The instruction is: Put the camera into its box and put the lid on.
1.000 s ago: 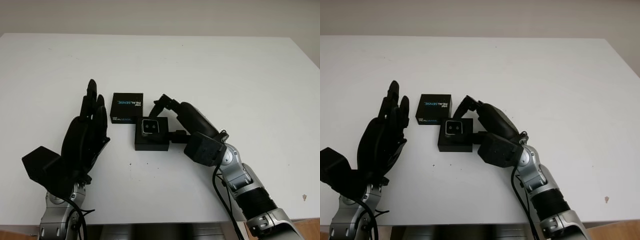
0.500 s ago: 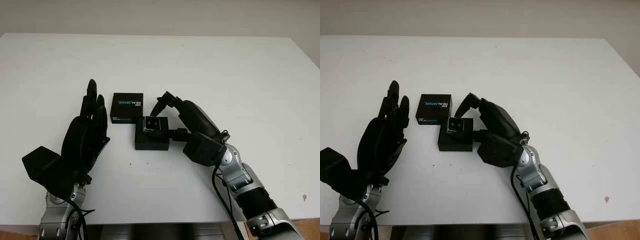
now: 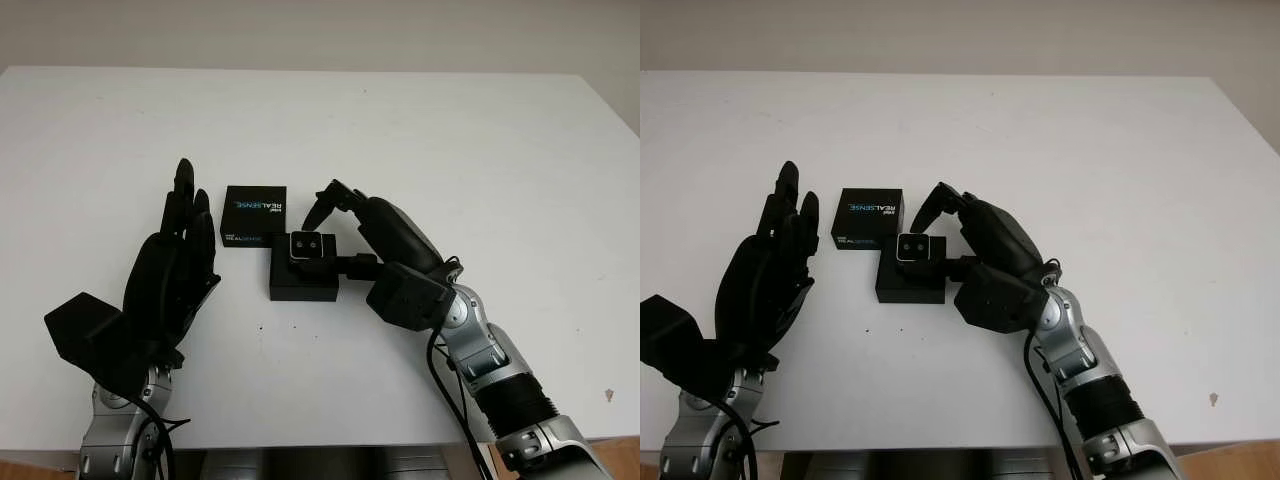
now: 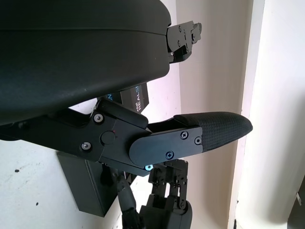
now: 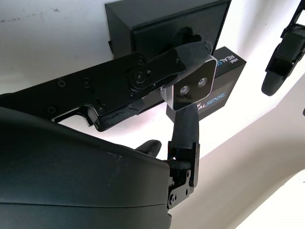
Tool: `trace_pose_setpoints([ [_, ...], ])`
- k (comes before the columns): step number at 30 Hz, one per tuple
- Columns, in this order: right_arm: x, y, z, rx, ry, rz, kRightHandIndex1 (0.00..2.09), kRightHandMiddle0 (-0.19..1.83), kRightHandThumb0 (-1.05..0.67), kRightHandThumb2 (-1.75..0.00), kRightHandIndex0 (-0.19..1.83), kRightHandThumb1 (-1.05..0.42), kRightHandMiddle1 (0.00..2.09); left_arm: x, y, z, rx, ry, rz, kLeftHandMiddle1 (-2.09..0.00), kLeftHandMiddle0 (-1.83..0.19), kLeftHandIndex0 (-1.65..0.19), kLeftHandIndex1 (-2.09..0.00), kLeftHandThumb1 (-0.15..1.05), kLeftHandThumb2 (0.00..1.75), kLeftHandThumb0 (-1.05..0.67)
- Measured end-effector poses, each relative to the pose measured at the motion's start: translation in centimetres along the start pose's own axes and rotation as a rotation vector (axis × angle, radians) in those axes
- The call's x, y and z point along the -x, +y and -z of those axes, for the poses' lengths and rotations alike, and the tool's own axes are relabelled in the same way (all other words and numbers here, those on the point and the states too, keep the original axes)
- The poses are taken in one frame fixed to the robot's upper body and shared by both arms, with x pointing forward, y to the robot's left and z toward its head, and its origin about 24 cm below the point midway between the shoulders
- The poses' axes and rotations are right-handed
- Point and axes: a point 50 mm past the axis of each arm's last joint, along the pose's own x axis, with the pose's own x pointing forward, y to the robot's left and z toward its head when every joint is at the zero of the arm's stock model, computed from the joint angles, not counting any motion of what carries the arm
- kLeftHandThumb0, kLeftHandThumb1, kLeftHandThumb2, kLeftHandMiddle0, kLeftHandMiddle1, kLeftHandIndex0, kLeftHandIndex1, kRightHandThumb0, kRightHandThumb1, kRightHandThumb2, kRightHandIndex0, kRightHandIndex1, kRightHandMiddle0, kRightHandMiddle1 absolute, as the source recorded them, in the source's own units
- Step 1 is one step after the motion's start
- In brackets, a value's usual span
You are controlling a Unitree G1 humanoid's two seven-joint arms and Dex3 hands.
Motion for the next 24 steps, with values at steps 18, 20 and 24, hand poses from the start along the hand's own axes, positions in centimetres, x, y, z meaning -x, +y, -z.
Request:
trace_pose_setpoints([
  [18, -0.07, -0.02, -0.33, -0.009, -0.007, -0.031, 0.54, 0.22, -0.42, -0.05, 0.11, -1.04, 1.74, -0.02, -0.11, 0.03, 0.001, 0.001, -0.002, 0.0, 0.19, 0.19, 0.0, 1.05, 0.61, -0.82],
  [20, -0.07, 0.01, -0.31, -0.009, -0.005, -0.035, 0.54, 0.22, -0.42, -0.05, 0.11, -1.04, 1.74, -0.02, -0.11, 0.03, 0.002, 0.001, -0.003, 0.0, 0.19, 0.19, 0.0, 1.05, 0.61, -0.82],
  [24, -0.07, 0.02, -0.31, -0.012, -0.005, -0.035, 0.53, 0.22, -0.41, -0.05, 0.12, -1.04, 1.74, -0.02, -0.11, 0.0, 0.001, 0.0, -0.002, 0.0, 0.19, 0.19, 0.0, 1.05, 0.62, -0.82],
])
